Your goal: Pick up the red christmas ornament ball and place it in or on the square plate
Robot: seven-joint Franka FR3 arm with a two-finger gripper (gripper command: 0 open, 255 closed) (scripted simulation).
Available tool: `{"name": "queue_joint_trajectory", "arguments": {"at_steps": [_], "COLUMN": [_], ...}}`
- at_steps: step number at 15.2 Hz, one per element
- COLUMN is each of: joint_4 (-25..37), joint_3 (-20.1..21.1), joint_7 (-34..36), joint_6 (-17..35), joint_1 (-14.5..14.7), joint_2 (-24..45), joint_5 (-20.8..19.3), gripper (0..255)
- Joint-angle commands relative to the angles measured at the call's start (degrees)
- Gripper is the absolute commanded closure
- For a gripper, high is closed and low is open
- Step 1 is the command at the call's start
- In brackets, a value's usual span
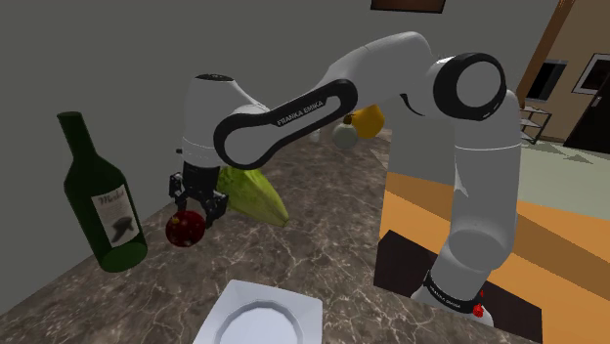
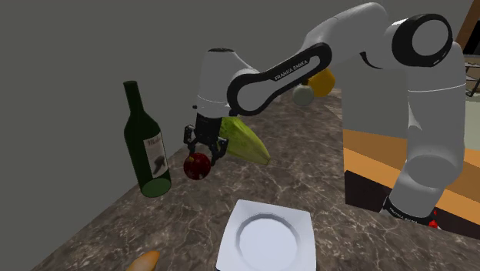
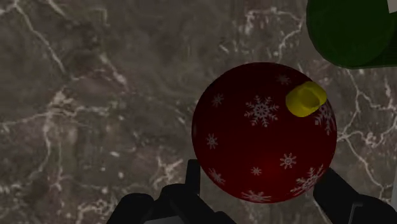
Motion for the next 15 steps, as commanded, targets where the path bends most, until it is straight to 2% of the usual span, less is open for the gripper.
{"name": "queue_joint_trajectory", "arguments": {"at_steps": [1, 15], "joint_4": [0.9, 8.5], "joint_3": [0.3, 1.6], "joint_7": [-0.3, -1.6], "joint_6": [-1.3, -11.1], "joint_1": [-0.2, -0.7], "joint_2": [-0.6, -3.4], "joint_5": [0.5, 3.2], "gripper": [255, 255]}}
